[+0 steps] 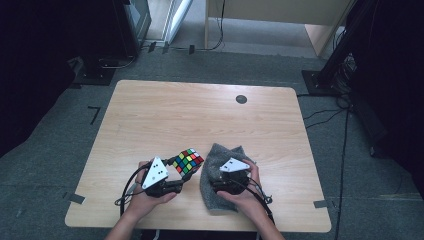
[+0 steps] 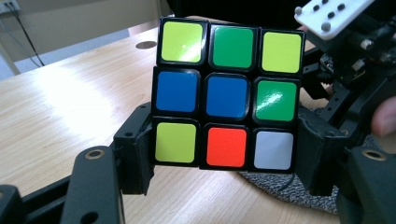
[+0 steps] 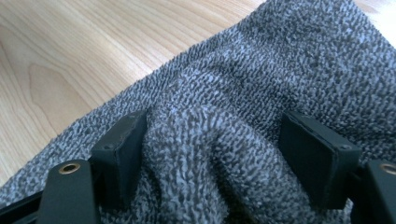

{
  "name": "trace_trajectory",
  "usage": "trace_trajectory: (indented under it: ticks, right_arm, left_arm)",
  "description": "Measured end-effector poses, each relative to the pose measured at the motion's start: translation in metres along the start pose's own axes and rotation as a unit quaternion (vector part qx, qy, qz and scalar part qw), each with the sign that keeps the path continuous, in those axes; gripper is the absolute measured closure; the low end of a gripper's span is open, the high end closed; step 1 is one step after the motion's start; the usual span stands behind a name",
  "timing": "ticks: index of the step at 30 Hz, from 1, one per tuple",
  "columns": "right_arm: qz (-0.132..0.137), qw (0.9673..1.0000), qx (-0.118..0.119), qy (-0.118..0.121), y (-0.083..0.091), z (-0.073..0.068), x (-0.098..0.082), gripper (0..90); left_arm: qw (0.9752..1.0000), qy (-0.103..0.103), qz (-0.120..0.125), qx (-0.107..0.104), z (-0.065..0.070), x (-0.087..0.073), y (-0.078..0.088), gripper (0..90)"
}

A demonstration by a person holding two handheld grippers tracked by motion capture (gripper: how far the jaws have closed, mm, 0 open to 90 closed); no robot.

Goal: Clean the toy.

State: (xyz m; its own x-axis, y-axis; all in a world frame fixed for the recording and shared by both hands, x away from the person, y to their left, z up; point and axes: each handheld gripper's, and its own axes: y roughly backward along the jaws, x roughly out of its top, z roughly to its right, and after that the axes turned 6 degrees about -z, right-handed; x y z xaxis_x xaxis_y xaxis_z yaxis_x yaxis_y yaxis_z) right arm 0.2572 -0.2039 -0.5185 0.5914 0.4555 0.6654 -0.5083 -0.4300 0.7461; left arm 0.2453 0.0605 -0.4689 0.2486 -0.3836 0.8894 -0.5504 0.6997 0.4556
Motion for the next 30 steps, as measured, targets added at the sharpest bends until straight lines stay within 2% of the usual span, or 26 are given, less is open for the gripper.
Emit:
trace_trajectory:
  ticks: [2,4,7,10,12,14,16,19,22,26,27,30]
  right_arm:
    - [0.004,1.0,0.003,0.004,0.0,0.0,-0.002,26.6]
    - [0.009,0.9999,0.012,0.006,0.001,0.002,-0.005,33.4]
    - [0.014,0.9998,0.013,-0.005,0.006,0.007,-0.008,58.0]
    - [0.019,0.9996,0.014,-0.017,0.009,0.011,-0.011,71.1]
    - [0.015,0.9996,0.014,-0.018,0.013,0.011,-0.011,74.4]
    - [0.034,0.999,0.019,-0.023,0.02,0.01,-0.009,75.1]
    - [0.075,0.9955,0.041,-0.041,0.031,0.011,-0.005,75.3]
    - [0.139,0.9859,0.074,-0.056,0.053,0.009,0.004,75.3]
    - [0.191,0.9765,0.09,-0.041,0.077,-0.002,0.014,75.2]
    - [0.229,0.9647,0.128,-0.016,0.095,-0.022,0.024,75.0]
    - [0.228,0.9641,0.136,-0.009,0.095,-0.027,0.026,74.9]
    - [0.211,0.9668,0.143,0.014,0.09,-0.037,0.027,74.7]
  left_arm:
    - [1.0,0.005,-0.001,-0.002,-0.001,0.0,-0.001,34.2]
    - [1.0,0.008,-0.001,-0.004,-0.001,0.0,-0.001,34.2]
    - [1.0,0.005,0.0,-0.005,0.001,0.0,0.0,34.2]
    - [1.0,0.002,0.0,-0.008,0.002,0.001,0.0,34.2]
    - [0.9999,-0.002,-0.002,-0.01,0.003,0.001,-0.001,34.2]
    - [0.9999,-0.004,-0.004,-0.012,0.005,0.001,-0.002,34.2]
    - [0.9998,-0.009,-0.009,-0.016,0.007,0.0,-0.003,34.2]
    - [0.9994,-0.02,-0.018,-0.021,0.011,0.0,-0.007,34.2]
    - [0.9988,-0.03,-0.024,-0.029,0.016,0.0,-0.01,34.2]
    - [0.9971,-0.06,-0.038,-0.028,0.029,0.001,-0.015,34.2]
    - [0.9962,-0.07,-0.041,-0.03,0.032,0.001,-0.016,34.2]
    - [0.9952,-0.083,-0.042,-0.029,0.038,0.003,-0.017,34.2]
